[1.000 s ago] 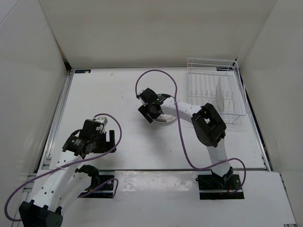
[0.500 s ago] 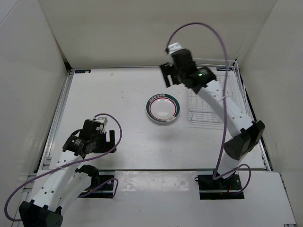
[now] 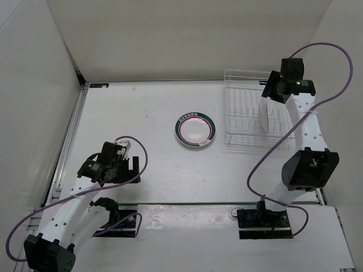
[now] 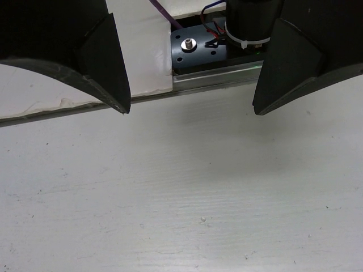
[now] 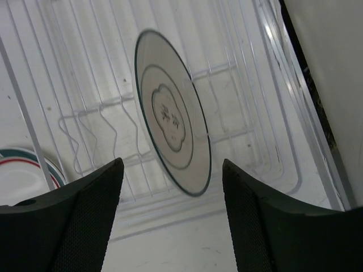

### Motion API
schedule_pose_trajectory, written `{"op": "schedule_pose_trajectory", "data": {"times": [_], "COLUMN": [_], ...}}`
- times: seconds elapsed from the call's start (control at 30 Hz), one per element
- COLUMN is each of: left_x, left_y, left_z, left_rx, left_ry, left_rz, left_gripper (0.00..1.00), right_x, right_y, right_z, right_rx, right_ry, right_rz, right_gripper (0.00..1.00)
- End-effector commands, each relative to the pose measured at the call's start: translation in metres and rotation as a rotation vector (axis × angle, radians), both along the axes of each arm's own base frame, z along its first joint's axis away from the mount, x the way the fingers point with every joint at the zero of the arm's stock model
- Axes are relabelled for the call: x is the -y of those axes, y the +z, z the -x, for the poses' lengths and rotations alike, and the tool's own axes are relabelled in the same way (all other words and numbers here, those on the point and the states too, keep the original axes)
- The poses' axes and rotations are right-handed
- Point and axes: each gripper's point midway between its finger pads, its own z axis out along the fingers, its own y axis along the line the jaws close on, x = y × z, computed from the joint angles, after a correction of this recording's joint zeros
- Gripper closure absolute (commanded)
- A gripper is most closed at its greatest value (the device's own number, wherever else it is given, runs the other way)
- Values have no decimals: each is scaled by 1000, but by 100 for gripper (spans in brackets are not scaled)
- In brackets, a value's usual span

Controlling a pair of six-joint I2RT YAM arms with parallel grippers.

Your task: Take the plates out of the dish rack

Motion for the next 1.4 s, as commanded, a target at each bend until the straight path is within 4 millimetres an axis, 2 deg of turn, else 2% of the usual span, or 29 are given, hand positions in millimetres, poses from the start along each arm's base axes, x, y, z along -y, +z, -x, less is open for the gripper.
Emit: {"op": "schedule_pose_trajectory", "data": {"times": [0.0, 0.07, 0.13, 0.17, 0.27, 0.37, 0.4, 0.53, 0.6, 0.87, 1.0, 1.07, 1.17, 1.23, 1.3, 1.37], "left_x": [5, 4, 5, 4, 3, 2, 2, 2, 2, 2, 2, 2, 2, 3, 3, 3], "left_y": [3, 1, 0, -1, -3, -4, -4, -4, -4, -5, -6, -6, -6, -6, -7, -6], "left_z": [-2, -2, -2, -3, -2, 0, -1, -1, -1, 0, 0, -1, -1, -1, 0, 0], "left_rx": [-4, -20, -27, -31, -43, -53, -51, -55, -59, -67, -73, -72, -74, -76, -79, -78], "left_ry": [-23, -20, -22, -23, -20, -20, -17, -20, -18, -22, -20, -21, -22, -25, -24, -23], "left_rz": [15, 10, 7, 3, -7, -12, -13, -15, -14, -18, -16, -18, -17, -17, -16, -14], "left_gripper": [0, 0, 0, 0, 0, 0, 0, 0, 0, 0, 0, 0, 0, 0, 0, 0], "right_x": [2, 5, 4, -1, 2, -3, -3, -2, -1, 1, 2, 3, 5, 3, -1, -6], "right_y": [15, 1, -5, -13, -19, -23, -19, -23, -27, -43, -41, -36, -32, -28, -25, -24], "right_z": [-29, -36, -41, -46, -53, -64, -64, -72, -74, -85, -90, -91, -91, -89, -87, -82], "right_rx": [70, 47, 46, 33, 52, 65, 72, 60, 52, 30, 32, 39, 35, 34, 33, 29], "right_ry": [0, 14, 20, 48, 65, 107, 108, 118, 116, 133, 143, 148, 162, 176, 199, 221], "right_rz": [-95, -136, -159, -194, -206, -234, -233, -236, -240, -240, -230, -221, -201, -205, -210, -227], "right_gripper": [29, 32, 39, 42, 42, 42, 42, 43, 50, 66, 77, 77, 84, 88, 98, 100]}}
